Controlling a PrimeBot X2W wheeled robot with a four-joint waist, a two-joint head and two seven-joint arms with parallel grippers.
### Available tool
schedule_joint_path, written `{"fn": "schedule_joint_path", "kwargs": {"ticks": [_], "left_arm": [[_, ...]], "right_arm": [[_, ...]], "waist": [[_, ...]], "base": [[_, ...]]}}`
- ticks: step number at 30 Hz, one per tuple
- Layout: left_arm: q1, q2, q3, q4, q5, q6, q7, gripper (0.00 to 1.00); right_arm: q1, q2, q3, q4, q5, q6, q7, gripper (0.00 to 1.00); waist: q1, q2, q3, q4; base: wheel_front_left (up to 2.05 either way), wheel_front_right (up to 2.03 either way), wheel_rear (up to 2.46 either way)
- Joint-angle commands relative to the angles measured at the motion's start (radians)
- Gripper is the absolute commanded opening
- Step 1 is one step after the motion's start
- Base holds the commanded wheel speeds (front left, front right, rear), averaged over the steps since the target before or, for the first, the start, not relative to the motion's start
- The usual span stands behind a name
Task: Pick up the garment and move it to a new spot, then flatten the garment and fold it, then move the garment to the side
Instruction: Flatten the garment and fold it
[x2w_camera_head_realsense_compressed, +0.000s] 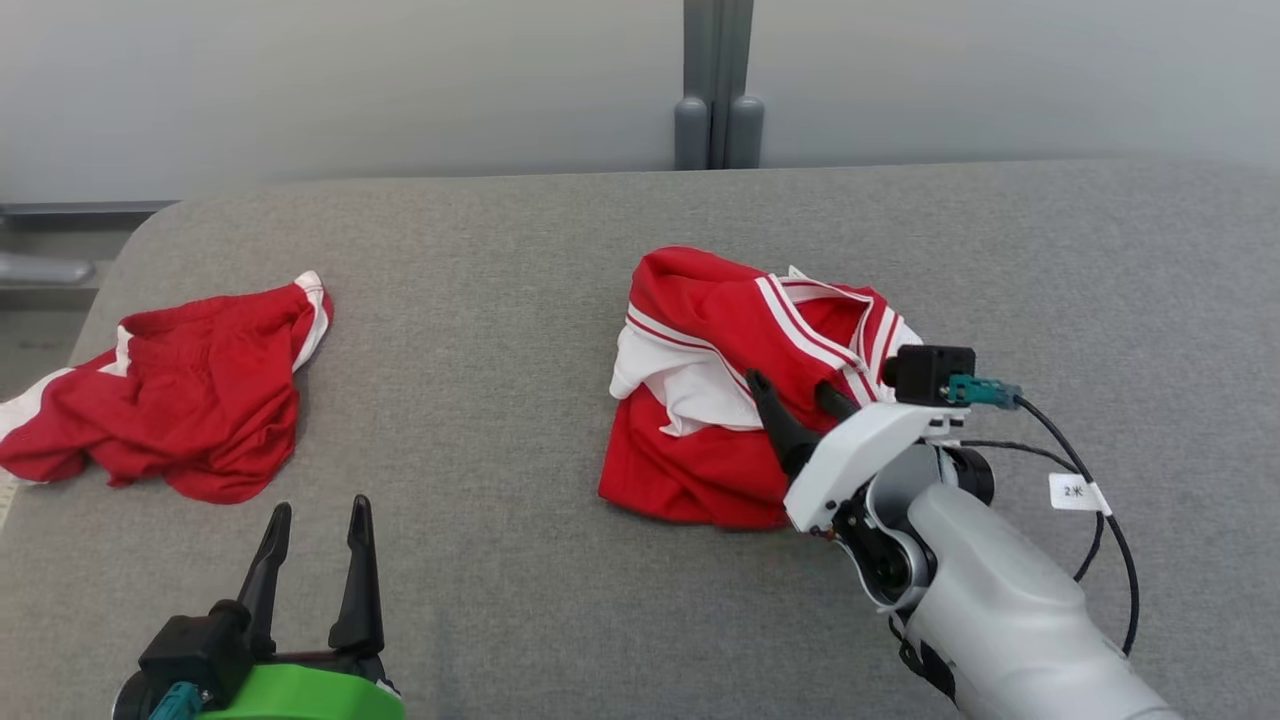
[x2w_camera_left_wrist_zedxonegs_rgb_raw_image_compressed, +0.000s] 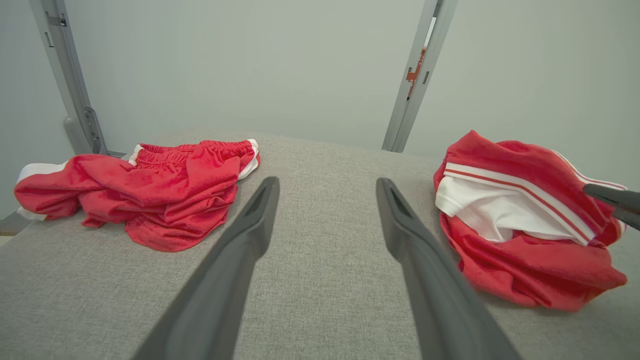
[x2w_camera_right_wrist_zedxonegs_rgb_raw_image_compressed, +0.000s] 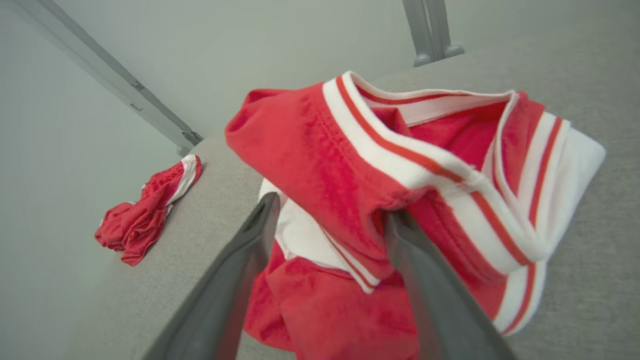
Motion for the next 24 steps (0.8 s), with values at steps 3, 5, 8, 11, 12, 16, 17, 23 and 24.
{"fn": "schedule_joint_path", "kwargs": {"ticks": [3,5,8,11,12,16,17,23,24], "left_arm": [[-0.024,0.002,-0.005,0.006,-0.005,-0.002,0.000,1.00],[-0.024,0.003,-0.003,0.007,-0.006,0.002,0.000,1.00],[-0.022,0.006,-0.003,0.010,-0.009,0.002,0.000,1.00],[-0.024,0.004,-0.004,0.012,-0.011,0.006,-0.001,1.00],[-0.025,0.002,-0.004,0.011,-0.011,0.009,-0.001,1.00],[-0.032,-0.001,-0.006,0.005,-0.011,0.009,-0.002,1.00],[-0.033,-0.002,-0.006,0.004,-0.012,0.008,-0.002,1.00],[-0.047,-0.011,-0.012,-0.002,-0.008,0.004,-0.005,1.00],[-0.048,-0.012,-0.012,-0.003,-0.007,0.003,-0.004,1.00]], "right_arm": [[-0.076,-0.003,0.067,0.066,0.040,0.000,-0.055,0.00],[-0.122,-0.002,0.093,0.107,0.030,0.000,-0.098,0.00],[-0.196,-0.001,0.121,0.136,-0.006,0.000,-0.136,0.00],[-0.271,0.000,0.157,0.102,-0.023,0.000,-0.147,0.00],[-0.295,0.000,0.176,0.084,-0.023,0.000,-0.148,0.00],[-0.435,-0.001,0.250,-0.008,0.004,0.000,-0.152,0.00],[-0.465,-0.001,0.261,-0.027,0.015,0.000,-0.153,0.00],[-0.641,-0.001,0.244,-0.178,0.052,0.000,-0.152,0.00],[-0.656,-0.001,0.232,-0.206,0.042,0.000,-0.152,0.00]], "waist": [[0.0000,-0.0001,0.008,0.038],[0.0000,-0.0001,0.010,0.045],[0.0000,-0.0001,0.008,0.052],[0.0000,-0.0001,0.007,0.056],[0.0000,-0.0001,0.007,0.057],[0.0000,-0.0001,0.013,0.057],[0.0000,-0.0001,0.015,0.058],[0.0000,-0.0001,0.028,0.065],[0.0000,-0.0001,0.030,0.066]], "base": [[0.00,0.00,0.00],[0.00,0.00,0.00],[0.00,0.00,0.00],[0.00,0.00,0.00],[0.00,0.00,0.00],[0.00,0.00,0.00],[0.00,0.00,0.00],[0.00,0.00,0.00],[0.00,0.00,0.00]]}}
